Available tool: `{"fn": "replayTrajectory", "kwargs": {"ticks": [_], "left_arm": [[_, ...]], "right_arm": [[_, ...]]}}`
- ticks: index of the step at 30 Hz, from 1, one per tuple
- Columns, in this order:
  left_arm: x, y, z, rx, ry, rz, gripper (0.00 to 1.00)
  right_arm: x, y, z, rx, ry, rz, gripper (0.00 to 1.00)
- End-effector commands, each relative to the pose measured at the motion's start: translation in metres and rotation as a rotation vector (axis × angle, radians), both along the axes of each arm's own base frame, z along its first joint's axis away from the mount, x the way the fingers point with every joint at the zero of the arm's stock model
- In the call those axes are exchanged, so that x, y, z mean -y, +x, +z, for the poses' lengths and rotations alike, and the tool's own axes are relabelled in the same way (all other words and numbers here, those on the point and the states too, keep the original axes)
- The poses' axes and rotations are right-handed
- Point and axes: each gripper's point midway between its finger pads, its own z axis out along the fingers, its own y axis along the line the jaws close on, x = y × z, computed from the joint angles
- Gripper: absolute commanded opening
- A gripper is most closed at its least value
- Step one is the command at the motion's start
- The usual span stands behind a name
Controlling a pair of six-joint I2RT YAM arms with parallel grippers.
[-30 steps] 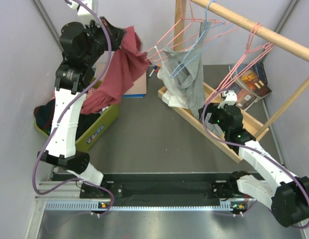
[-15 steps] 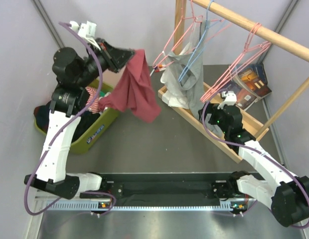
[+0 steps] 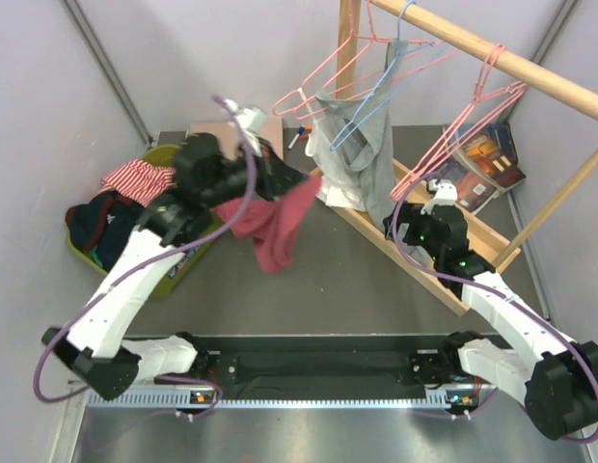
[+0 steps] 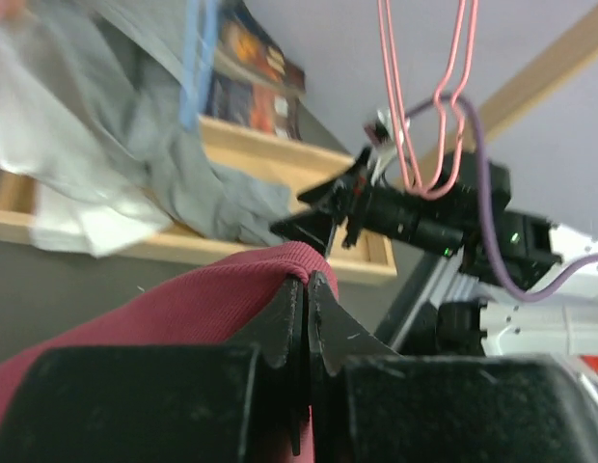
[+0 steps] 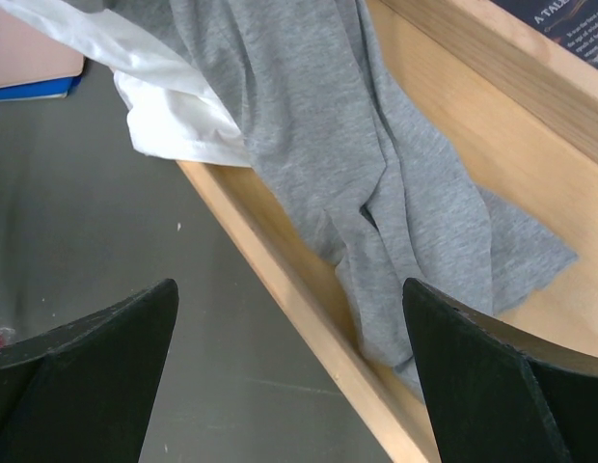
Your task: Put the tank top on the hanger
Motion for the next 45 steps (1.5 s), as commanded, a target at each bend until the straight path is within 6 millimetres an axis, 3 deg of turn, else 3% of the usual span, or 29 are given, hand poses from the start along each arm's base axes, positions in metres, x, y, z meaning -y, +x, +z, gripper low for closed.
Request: {"fn": "replayTrajectory", "kwargs": {"ticks": [1, 2, 6, 8, 10, 19, 26, 27, 28, 30, 32, 35, 36, 37, 38, 40, 43, 45], "left_arm": [[0.057, 0.008, -0.049, -0.003, 0.057, -0.067, 0.0], [0.065, 0.012, -0.063, -0.023, 0.076, -0.073, 0.0], [0.095, 0.004, -0.084, -0.033, 0.06, -0.145, 0.0], [0.105, 0.003, -0.11, -0.079, 0.077, -0.179, 0.0], [0.119, 0.003, -0.121, -0.095, 0.056, -0.209, 0.0], [0.188, -0.01, -0.147, -0.115, 0.038, -0.377, 0.0], [0.229, -0.021, -0.146, -0.112, -0.005, -0.501, 0.0], [0.239, -0.022, -0.157, -0.132, 0.009, -0.52, 0.0], [0.245, -0.023, -0.149, -0.117, 0.002, -0.54, 0.0], [0.252, -0.021, -0.164, -0.139, 0.031, -0.551, 0.0], [0.251, -0.017, -0.173, -0.147, 0.057, -0.535, 0.0], [0.237, -0.008, -0.2, -0.165, 0.157, -0.479, 0.52], [0.23, -0.005, -0.199, -0.163, 0.171, -0.455, 0.66], [0.22, -0.005, -0.21, -0.194, 0.21, -0.433, 0.9], [0.21, 0.006, -0.211, -0.186, 0.231, -0.378, 0.98], [0.184, 0.006, -0.219, -0.204, 0.28, -0.318, 0.99], [0.134, 0.024, -0.232, -0.214, 0.373, -0.13, 0.99], [0.081, 0.042, -0.253, -0.271, 0.474, 0.075, 0.99]], "right_arm": [[-0.001, 0.0, 0.021, 0.043, 0.039, -0.013, 1.0], [0.001, -0.001, 0.023, 0.048, 0.039, -0.022, 1.0], [0.008, -0.011, 0.012, 0.015, 0.026, -0.045, 1.0], [0.011, -0.015, 0.01, 0.014, 0.025, -0.053, 1.0], [0.013, -0.018, 0.004, -0.002, 0.021, -0.061, 1.0], [0.019, -0.023, -0.005, -0.029, 0.003, -0.081, 1.0], [0.037, -0.031, -0.01, -0.041, -0.016, -0.173, 1.0], [0.039, -0.032, -0.009, -0.037, -0.014, -0.185, 1.0], [0.041, -0.033, -0.006, -0.025, -0.007, -0.195, 1.0], [0.044, -0.035, -0.006, -0.025, -0.005, -0.206, 1.0], [0.045, -0.039, -0.006, -0.026, -0.01, -0.208, 1.0], [0.047, -0.043, -0.008, -0.036, -0.037, -0.197, 1.0], [0.048, -0.044, -0.009, -0.039, -0.044, -0.193, 1.0], [0.047, -0.044, -0.01, -0.045, -0.049, -0.184, 1.0], [0.046, -0.045, -0.011, -0.051, -0.049, -0.176, 1.0], [0.04, -0.046, -0.012, -0.055, -0.048, -0.146, 1.0], [0.023, -0.044, -0.013, -0.055, -0.041, -0.068, 1.0], [0.01, -0.044, -0.015, -0.06, -0.041, -0.02, 1.0]]}}
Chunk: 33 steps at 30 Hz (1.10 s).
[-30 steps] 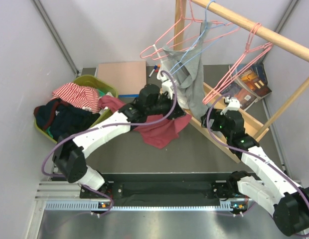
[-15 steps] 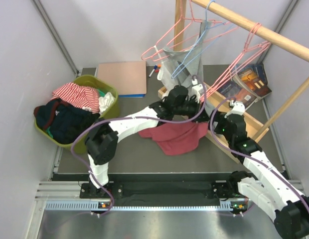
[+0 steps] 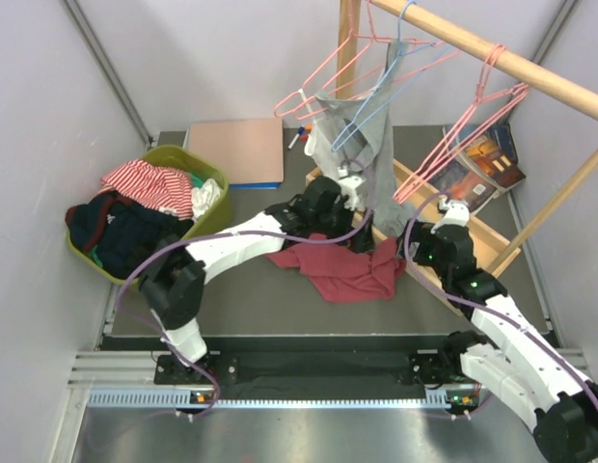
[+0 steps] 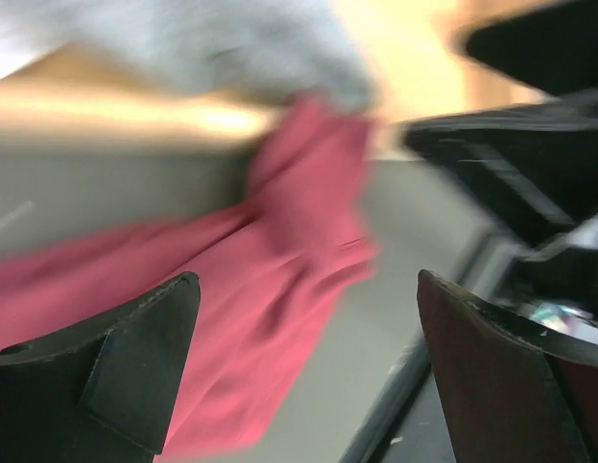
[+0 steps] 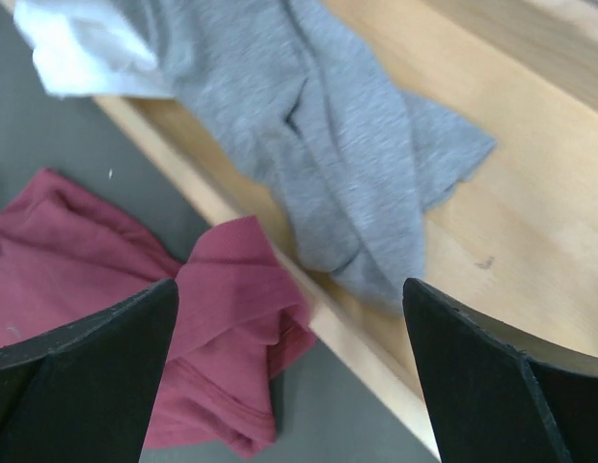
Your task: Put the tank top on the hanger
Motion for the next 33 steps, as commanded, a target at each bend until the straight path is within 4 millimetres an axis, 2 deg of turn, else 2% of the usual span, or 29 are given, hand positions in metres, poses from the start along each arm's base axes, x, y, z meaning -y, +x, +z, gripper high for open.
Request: {"fn": "replayTrajectory", "kwargs": {"ticks": [1, 3, 5, 8, 10, 11, 13, 16, 19, 23, 24, 27, 28, 30, 32, 33], "left_arm": [[-0.095, 0.035, 0.003, 0.089, 0.187, 0.323, 0.99], [-0.138, 0.048, -0.013, 0.078, 0.282, 0.437, 0.99], [-0.168, 0.056, -0.029, 0.028, 0.346, 0.52, 0.99], [-0.197, 0.071, -0.049, -0.038, 0.393, 0.628, 0.99], [-0.207, 0.079, -0.058, -0.066, 0.41, 0.67, 0.99], [-0.215, 0.084, -0.069, -0.095, 0.436, 0.701, 0.99], [-0.223, 0.092, -0.076, -0.105, 0.456, 0.746, 0.99], [-0.215, 0.103, -0.081, -0.12, 0.399, 0.75, 0.99], [-0.209, 0.106, -0.085, -0.138, 0.383, 0.746, 0.99], [-0.216, 0.107, -0.103, -0.148, 0.441, 0.769, 0.96], [-0.217, 0.106, -0.107, -0.15, 0.446, 0.767, 0.93], [-0.219, 0.111, -0.112, -0.124, 0.439, 0.781, 0.68], [-0.219, 0.113, -0.112, -0.113, 0.44, 0.785, 0.47], [-0.225, 0.12, -0.107, -0.078, 0.454, 0.817, 0.27], [-0.227, 0.129, -0.085, -0.026, 0.435, 0.844, 0.0], [-0.228, 0.133, -0.073, 0.002, 0.421, 0.858, 0.0]], "right_arm": [[-0.042, 0.002, 0.003, 0.007, 0.008, 0.162, 1.0], [-0.055, 0.002, -0.007, -0.029, 0.002, 0.19, 1.0], [-0.068, 0.002, -0.004, -0.025, -0.007, 0.227, 1.0], [-0.075, 0.005, -0.007, -0.037, -0.028, 0.25, 1.0], [-0.08, 0.005, -0.012, -0.053, -0.033, 0.269, 1.0], [-0.082, 0.005, -0.013, -0.059, -0.035, 0.275, 1.0], [-0.084, 0.006, -0.014, -0.061, -0.043, 0.279, 1.0], [-0.084, 0.006, -0.014, -0.061, -0.044, 0.282, 1.0], [-0.083, 0.006, -0.014, -0.062, -0.052, 0.28, 1.0], [-0.082, 0.004, -0.017, -0.069, -0.064, 0.286, 1.0], [-0.083, 0.003, -0.02, -0.075, -0.072, 0.294, 1.0], [-0.089, 0.0, -0.024, -0.086, -0.089, 0.328, 1.0], [-0.091, -0.001, -0.026, -0.092, -0.097, 0.338, 1.0], [-0.096, -0.002, -0.031, -0.106, -0.108, 0.356, 1.0], [-0.1, -0.001, -0.04, -0.134, -0.124, 0.372, 1.0], [-0.103, 0.0, -0.042, -0.139, -0.124, 0.383, 1.0]]}}
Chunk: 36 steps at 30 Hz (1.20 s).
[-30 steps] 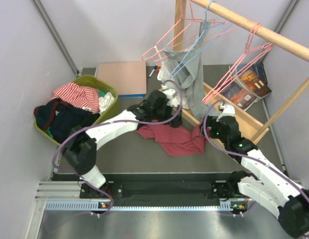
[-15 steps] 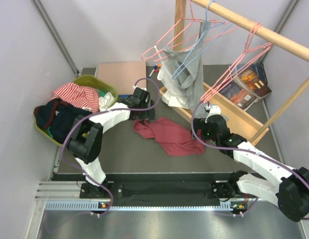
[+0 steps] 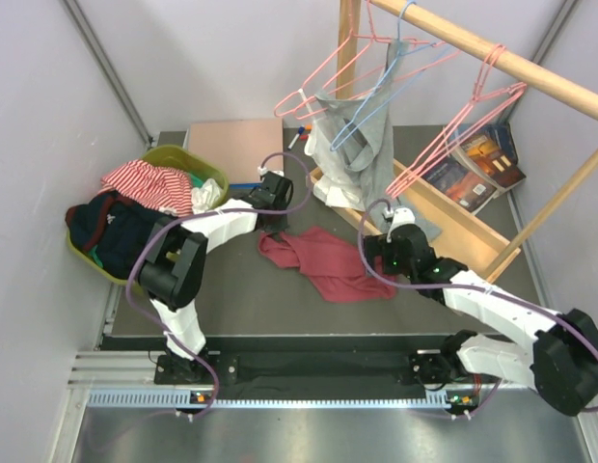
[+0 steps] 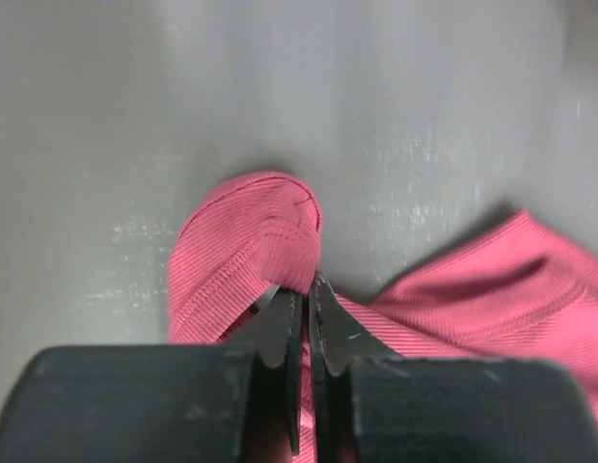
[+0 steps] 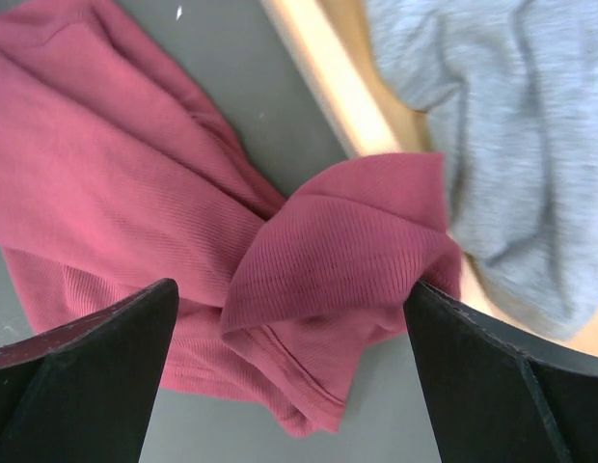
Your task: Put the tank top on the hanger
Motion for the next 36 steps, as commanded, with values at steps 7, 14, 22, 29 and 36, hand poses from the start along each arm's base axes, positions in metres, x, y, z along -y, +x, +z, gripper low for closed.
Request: {"fn": "replayTrajectory", "kwargs": {"ticks": [7, 14, 22, 29, 36], "left_arm": [[-0.011, 0.035, 0.201, 0.507, -0.086, 0.012, 0.0], [-0.04, 0.011, 0.305, 0.693, -0.074, 0.035, 0.0], [-0.014, -0.019, 0.344, 0.758, -0.228, -0.112, 0.0], [0.048, -0.034, 0.279, 0.616, -0.305, -0.25, 0.0], [0.106, -0.039, 0.213, 0.487, -0.281, -0.354, 0.0]], "right_arm": [[-0.05, 0.032, -0.005, -0.007, -0.009, 0.136, 1.0], [-0.106, 0.069, -0.014, -0.028, 0.053, 0.262, 1.0], [-0.146, 0.114, 0.024, 0.04, 0.104, 0.304, 1.0], [-0.107, 0.075, 0.028, 0.037, 0.084, 0.251, 1.0], [-0.046, 0.021, 0.021, -0.038, -0.004, 0.145, 1.0]]}}
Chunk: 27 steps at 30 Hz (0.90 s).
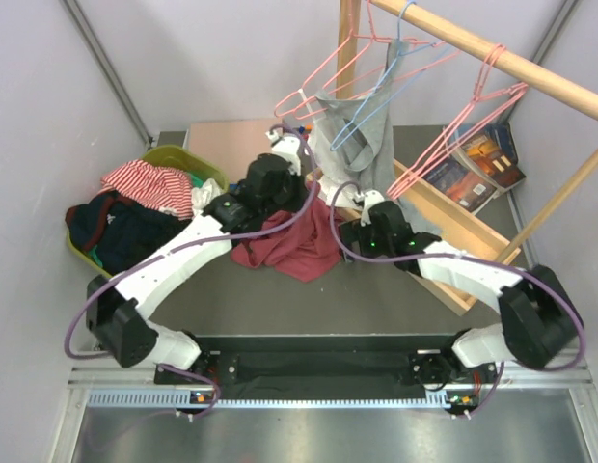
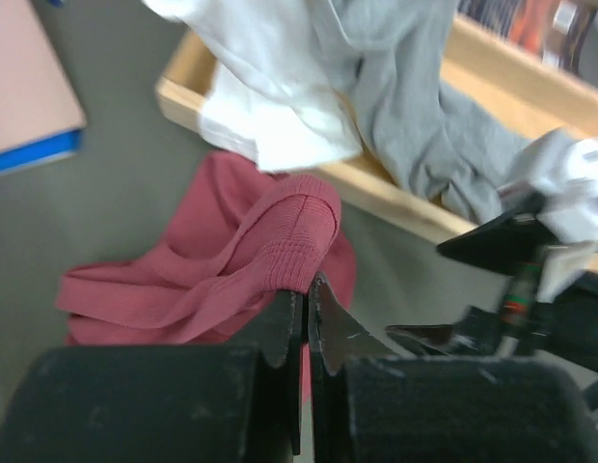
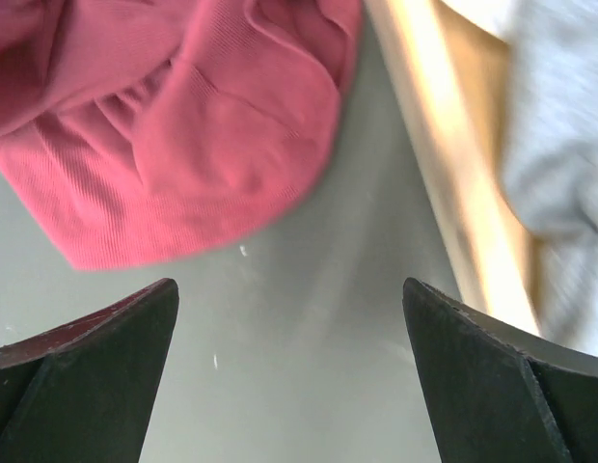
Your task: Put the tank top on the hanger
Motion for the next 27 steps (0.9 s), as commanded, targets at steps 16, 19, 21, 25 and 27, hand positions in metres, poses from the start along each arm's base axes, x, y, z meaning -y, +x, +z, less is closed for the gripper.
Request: {"fn": "replayTrajectory", "kwargs": {"ticks": [16, 19, 21, 25, 27], "left_arm": [[0.083, -0.005, -0.104, -0.205, -0.005, -0.096, 0.99], [0.059, -0.004, -0.114, -0.218, -0.014, -0.045, 0.99], [0.042, 0.002, -0.106, -0.201, -0.038, -0.009, 0.99], [0.006, 0.008, -0.115, -0.209, -0.028, 0.063, 0.99], [-0.006, 0.011, -0.116, -0.203, -0.019, 0.084, 0.99]], "right_arm": [[0.08, -0.087, 0.017, -0.115, -0.027, -0.229, 1.0], [0.067, -0.095, 0.025, -0.105, 0.006, -0.136, 1.0], [0.059, -0.102, 0.027, -0.105, 0.016, -0.085, 0.98], [0.038, -0.128, 0.043, -0.107, 0.015, 0.045, 0.97], [0.036, -0.138, 0.052, -0.118, 0.028, 0.053, 0.97]]}}
